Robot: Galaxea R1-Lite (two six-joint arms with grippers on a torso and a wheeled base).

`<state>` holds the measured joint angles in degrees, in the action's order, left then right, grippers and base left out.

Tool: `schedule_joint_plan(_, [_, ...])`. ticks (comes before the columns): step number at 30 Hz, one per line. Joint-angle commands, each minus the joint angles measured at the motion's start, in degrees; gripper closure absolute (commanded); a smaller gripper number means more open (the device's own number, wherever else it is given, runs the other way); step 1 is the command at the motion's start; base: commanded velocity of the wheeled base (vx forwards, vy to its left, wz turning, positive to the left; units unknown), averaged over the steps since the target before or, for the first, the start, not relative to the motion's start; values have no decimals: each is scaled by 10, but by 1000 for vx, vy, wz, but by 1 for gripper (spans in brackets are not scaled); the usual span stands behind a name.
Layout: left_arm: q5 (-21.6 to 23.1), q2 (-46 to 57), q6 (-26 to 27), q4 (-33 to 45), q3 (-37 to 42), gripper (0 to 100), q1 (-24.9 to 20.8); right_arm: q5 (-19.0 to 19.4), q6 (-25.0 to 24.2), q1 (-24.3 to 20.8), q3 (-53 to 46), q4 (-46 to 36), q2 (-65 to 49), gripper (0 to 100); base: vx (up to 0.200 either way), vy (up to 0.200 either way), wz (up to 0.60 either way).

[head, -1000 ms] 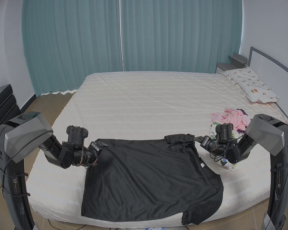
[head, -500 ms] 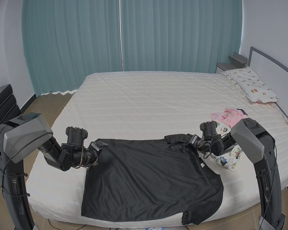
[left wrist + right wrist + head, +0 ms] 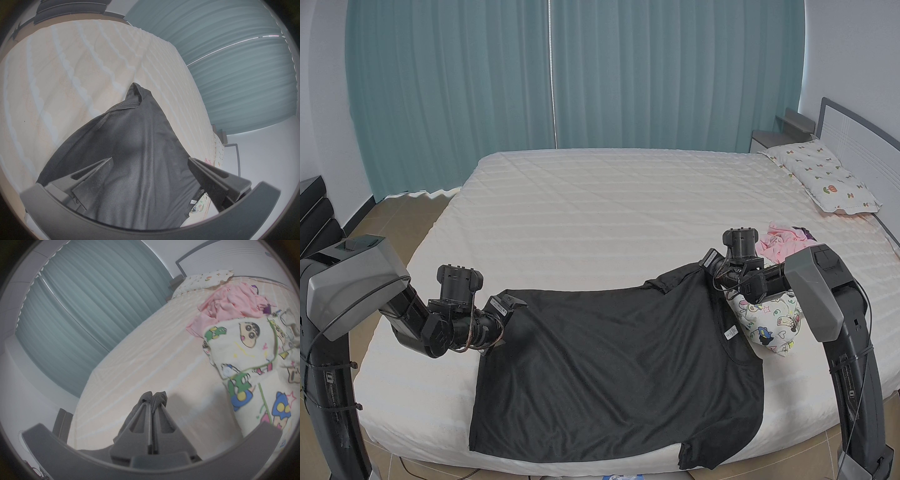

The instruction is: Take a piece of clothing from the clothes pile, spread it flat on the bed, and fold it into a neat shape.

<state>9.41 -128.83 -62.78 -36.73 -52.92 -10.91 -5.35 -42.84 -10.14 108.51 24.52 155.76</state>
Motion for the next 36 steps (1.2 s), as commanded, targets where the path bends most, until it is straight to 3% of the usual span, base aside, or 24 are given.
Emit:
schedule_joint_plan(1, [0,-1,0,0,0,0,0,0,3,4,27,10,24,100,0,0,0])
schedule_joint_plan(2, [0,-2,-1,0,0,0,0,0,6,4,26,10,26,100,0,0,0])
schedule_joint_plan(3, [0,-1,0,0,0,0,0,0,13,5,24,10,35,0,0,0,0])
schedule_joint_plan(11, [-1,-2,-1,0,0,0,-1,-15,29,18,26,11,48,0,0,0,0])
schedule_joint_plan(19, [-1,-2,0,0,1,0,-1,-25,23,18,13,11,-7,0,0,0,0])
schedule_joint_plan(26, [-1,-2,0,0,1,0,0,-21,20,6,-128,24,-85,0,0,0,0])
schedule_joint_plan(36, [0,7,-1,-1,23,0,-2,27,22,7,-431,119,-241,0,0,0,0])
